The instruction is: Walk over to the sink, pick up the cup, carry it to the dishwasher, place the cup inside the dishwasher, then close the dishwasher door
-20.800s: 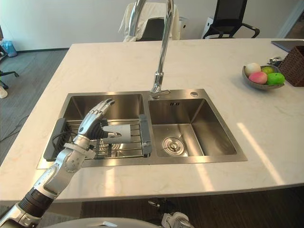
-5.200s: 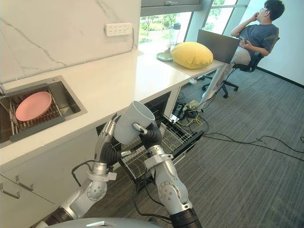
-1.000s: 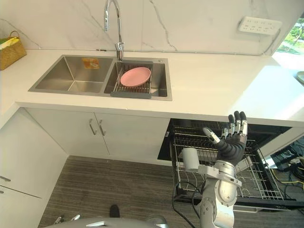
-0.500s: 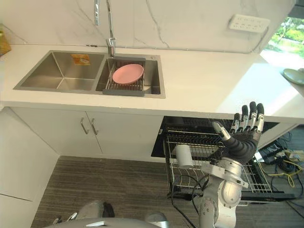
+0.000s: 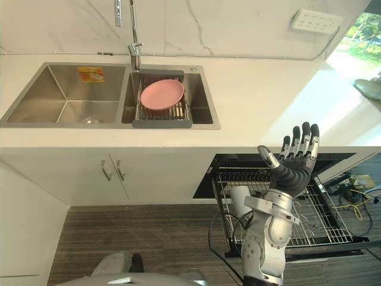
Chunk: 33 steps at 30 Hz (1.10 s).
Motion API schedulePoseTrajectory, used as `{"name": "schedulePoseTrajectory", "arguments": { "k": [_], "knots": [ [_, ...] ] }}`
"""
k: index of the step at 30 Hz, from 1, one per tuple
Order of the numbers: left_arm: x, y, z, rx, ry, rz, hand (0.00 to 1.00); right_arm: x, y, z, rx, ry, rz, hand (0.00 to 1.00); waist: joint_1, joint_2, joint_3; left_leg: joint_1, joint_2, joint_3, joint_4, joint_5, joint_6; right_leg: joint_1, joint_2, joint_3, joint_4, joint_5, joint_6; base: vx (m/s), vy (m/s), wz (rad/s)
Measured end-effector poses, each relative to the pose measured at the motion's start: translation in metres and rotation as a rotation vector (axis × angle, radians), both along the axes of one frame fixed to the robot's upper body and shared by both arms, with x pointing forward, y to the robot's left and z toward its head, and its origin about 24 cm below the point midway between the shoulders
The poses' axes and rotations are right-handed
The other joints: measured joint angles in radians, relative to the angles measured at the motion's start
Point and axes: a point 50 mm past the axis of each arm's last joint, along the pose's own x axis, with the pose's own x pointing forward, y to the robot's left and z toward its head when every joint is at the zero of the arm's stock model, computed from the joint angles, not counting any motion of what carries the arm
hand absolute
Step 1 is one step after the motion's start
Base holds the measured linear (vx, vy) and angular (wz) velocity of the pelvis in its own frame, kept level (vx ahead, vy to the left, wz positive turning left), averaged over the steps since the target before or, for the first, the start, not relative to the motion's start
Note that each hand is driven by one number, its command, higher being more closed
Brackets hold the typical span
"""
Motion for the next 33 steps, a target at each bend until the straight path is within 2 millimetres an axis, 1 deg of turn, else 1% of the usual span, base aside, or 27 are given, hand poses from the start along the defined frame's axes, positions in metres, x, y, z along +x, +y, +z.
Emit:
{"name": "schedulePoseTrajectory", "arguments": {
  "k": [1,2,3,4,5,6,7,8,9,10,12,13,14,16,17,18,21,23,25,26,27,28,29,30,31,32,33],
  "knots": [
    [0.002,0.001,0.0,0.003,-0.005,-0.002,0.0,0.0,0.0,0.0,-0.003,0.0,-0.001,0.0,0.001,-0.001,-0.002,0.016,-0.003,0.002,-0.021,0.002,0.0,-0.031,0.002,-0.003,0.065,0.008,0.016,0.21,0.018,-0.33],
    [0.005,0.002,0.001,0.007,-0.014,-0.005,0.0,0.001,0.001,0.0,-0.007,0.002,0.001,0.0,0.003,-0.003,0.001,0.063,-0.01,0.01,-0.063,0.007,0.003,-0.112,0.003,-0.006,0.233,0.042,0.107,0.18,0.019,-0.31],
    [0.005,0.003,0.001,0.009,-0.015,-0.007,0.0,0.001,0.003,0.0,-0.007,0.003,0.005,0.0,0.003,-0.005,0.003,0.088,-0.015,0.016,-0.08,0.007,0.006,-0.151,0.0,-0.008,0.324,0.072,0.138,0.23,0.014,-0.31],
    [0.009,0.003,0.001,0.01,-0.021,-0.02,0.0,0.002,0.003,-0.002,-0.002,0.01,0.004,0.0,-0.001,-0.002,0.01,0.144,-0.023,0.022,-0.114,0.01,0.023,-0.223,-0.018,-0.041,0.493,0.146,0.094,0.25,-0.023,-0.16],
    [0.012,0.002,0.001,0.008,-0.022,-0.061,0.0,0.003,0.003,-0.006,-0.011,0.037,-0.013,0.0,-0.009,0.003,0.014,0.211,-0.025,0.023,-0.154,0.006,0.027,-0.286,-0.04,-0.118,0.621,0.116,-0.004,0.25,-0.034,-0.11],
    [0.014,0.002,0.002,0.009,-0.029,-0.07,0.0,0.004,0.003,-0.008,-0.015,0.051,-0.018,0.0,-0.011,0.004,0.013,0.23,-0.022,0.024,-0.173,0.008,0.023,-0.307,-0.04,-0.145,0.63,0.1,-0.022,0.23,-0.058,0.05],
    [0.019,0.004,0.002,0.011,-0.04,-0.08,0.0,0.004,0.003,-0.011,-0.011,0.061,-0.019,0.0,-0.022,0.007,0.007,0.248,-0.012,0.024,-0.186,0.013,0.012,-0.338,-0.035,-0.184,0.605,0.074,-0.04,0.23,-0.083,0.15],
    [0.027,0.006,0.003,0.016,-0.058,-0.089,0.0,0.005,0.005,-0.01,-0.013,0.059,-0.007,0.0,-0.033,0.008,0.007,0.261,0.001,0.017,-0.206,0.014,0.003,-0.375,-0.03,-0.231,0.511,0.058,-0.06,0.24,-0.107,0.19],
    [0.03,0.006,0.003,0.014,-0.066,-0.092,0.0,0.006,0.007,-0.01,-0.014,0.059,0.002,0.0,-0.038,0.011,0.006,0.267,0.009,0.013,-0.21,0.015,-0.003,-0.392,-0.028,-0.252,0.444,0.058,-0.062,0.34,-0.163,0.21],
    [0.037,0.005,0.004,0.01,-0.079,-0.104,0.0,0.007,0.009,-0.01,-0.012,0.059,0.014,0.0,-0.05,0.021,0.008,0.269,0.035,-0.001,-0.208,0.008,-0.02,-0.41,-0.016,-0.289,0.299,0.061,-0.063,0.36,-0.208,0.14],
    [0.041,0.003,0.004,0.034,-0.072,-0.158,0.0,0.007,0.009,-0.01,-0.002,0.053,0.024,0.0,-0.047,0.036,0.017,0.295,0.079,-0.006,-0.191,-0.011,-0.054,-0.398,0.012,-0.312,0.065,0.15,-0.093,0.36,-0.239,0.0],
    [0.036,0.004,0.004,0.05,-0.054,-0.174,0.0,0.007,0.009,-0.01,-0.004,0.051,0.031,0.0,-0.046,0.029,0.013,0.317,0.086,-0.005,-0.176,-0.029,-0.077,-0.367,0.018,-0.304,-0.055,0.25,-0.109,0.45,-0.341,-0.11],
    [0.031,-0.001,0.002,0.041,-0.027,-0.174,0.0,0.005,0.008,-0.007,-0.035,0.036,0.041,0.0,-0.048,0.05,0.01,0.362,0.124,-0.022,-0.155,-0.085,-0.111,-0.324,0.05,-0.304,-0.08,0.368,-0.076,0.44,-0.33,-0.07],
    [0.031,-0.014,-0.001,0.006,-0.026,-0.166,0.0,0.005,0.008,-0.004,-0.037,0.022,0.045,0.0,-0.045,0.084,-0.003,0.365,0.159,-0.039,-0.158,-0.087,-0.11,-0.321,0.088,-0.304,-0.082,0.342,-0.083,0.28,-0.215,-0.11],
    [0.035,-0.017,-0.001,0.004,-0.035,-0.18,0.0,0.004,0.009,0.001,-0.036,0.001,0.047,0.0,-0.046,0.109,-0.007,0.364,0.166,-0.056,-0.167,-0.069,-0.104,-0.321,0.097,-0.308,-0.085,0.333,-0.091,0.25,-0.236,-0.04],
    [0.039,-0.018,0.0,0.008,-0.044,-0.181,0.0,0.002,0.011,0.006,-0.04,-0.02,0.055,0.0,-0.047,0.102,-0.003,0.365,0.165,-0.064,-0.18,-0.04,-0.111,-0.318,0.099,-0.313,-0.09,0.325,-0.09,0.21,-0.218,0.06],
    [0.04,-0.017,0.001,0.034,-0.037,-0.192,0.0,-0.004,0.016,0.024,-0.058,-0.098,0.071,0.0,-0.044,0.103,-0.006,0.396,0.167,-0.087,-0.212,0.005,-0.118,-0.285,0.1,-0.331,-0.1,0.308,-0.089,0.09,-0.129,0.22],
    [0.037,-0.015,0.0,0.052,-0.017,-0.206,0.0,-0.003,0.017,0.026,-0.06,-0.109,0.077,0.0,-0.036,0.093,-0.011,0.402,0.169,-0.086,-0.212,0.01,-0.114,-0.279,0.102,-0.334,-0.1,0.288,-0.079,0.01,-0.07,0.12],
    [0.032,-0.012,-0.001,0.071,0.016,-0.234,0.0,-0.002,0.017,0.025,-0.058,-0.097,0.08,0.0,-0.031,0.085,-0.007,0.389,0.176,-0.089,-0.158,0.011,-0.112,-0.253,0.103,-0.347,-0.124,0.282,-0.085,-0.02,-0.056,0.14],
    [0.028,-0.013,-0.002,0.083,0.04,-0.228,0.0,-0.002,0.017,0.023,-0.057,-0.085,0.079,0.0,-0.035,0.081,-0.006,0.333,0.189,-0.09,-0.041,0.017,-0.094,-0.213,0.109,-0.364,-0.192,0.282,-0.077,0.02,-0.081,0.28],
    [0.025,-0.018,-0.004,0.081,0.057,-0.211,0.0,-0.002,0.017,0.021,-0.059,-0.067,0.085,0.0,-0.03,0.119,-0.006,0.24,0.249,-0.088,0.117,0.045,-0.045,-0.166,0.135,-0.381,-0.209,0.259,-0.1,0.06,-0.067,0.32],
    [0.025,-0.018,-0.004,0.089,0.056,-0.208,0.0,-0.002,0.018,0.022,-0.065,-0.069,0.094,0.0,-0.032,0.116,-0.004,0.195,0.265,-0.079,0.204,0.066,-0.034,-0.165,0.144,-0.388,-0.145,0.235,-0.121,0.19,-0.088,0.41],
    [0.018,-0.003,-0.001,0.134,0.067,-0.177,0.0,-0.001,0.021,0.02,-0.062,-0.06,0.112,0.0,-0.03,0.056,0.003,0.149,0.249,-0.054,0.32,0.103,-0.042,-0.073,0.105,-0.367,-0.178,0.195,-0.121,0.21,-0.092,0.4],
    [0.02,-0.004,-0.002,0.132,0.077,-0.162,0.0,0.001,0.019,0.02,-0.076,-0.056,0.112,0.0,-0.021,0.061,0.012,0.145,0.263,-0.064,0.328,0.061,-0.057,-0.044,0.118,-0.379,-0.203,0.21,-0.124,0.18,-0.106,0.36],
    [0.018,-0.005,-0.002,0.13,0.086,-0.174,0.0,0.006,0.017,0.018,-0.079,-0.043,0.115,0.0,-0.008,0.055,0.01,0.125,0.246,-0.058,0.26,-0.029,-0.069,-0.029,0.113,-0.367,-0.227,0.217,-0.122,0.07,-0.037,0.09],
    [0.017,-0.008,-0.003,0.127,0.088,-0.195,0.0,0.01,0.017,0.015,-0.082,-0.032,0.122,0.0,0.003,0.056,0.013,0.117,0.204,-0.057,0.122,-0.045,-0.072,-0.029,0.094,-0.363,-0.23,0.216,-0.117,0.0,0.0,0.0],
    [0.015,-0.009,-0.003,0.127,0.091,-0.201,0.0,0.011,0.017,0.014,-0.08,-0.027,0.125,0.0,0.006,0.061,0.013,0.119,0.185,-0.06,0.04,-0.034,-0.078,-0.031,0.088,-0.362,-0.231,0.215,-0.108,0.0,0.111,-0.19]
  ]
}}
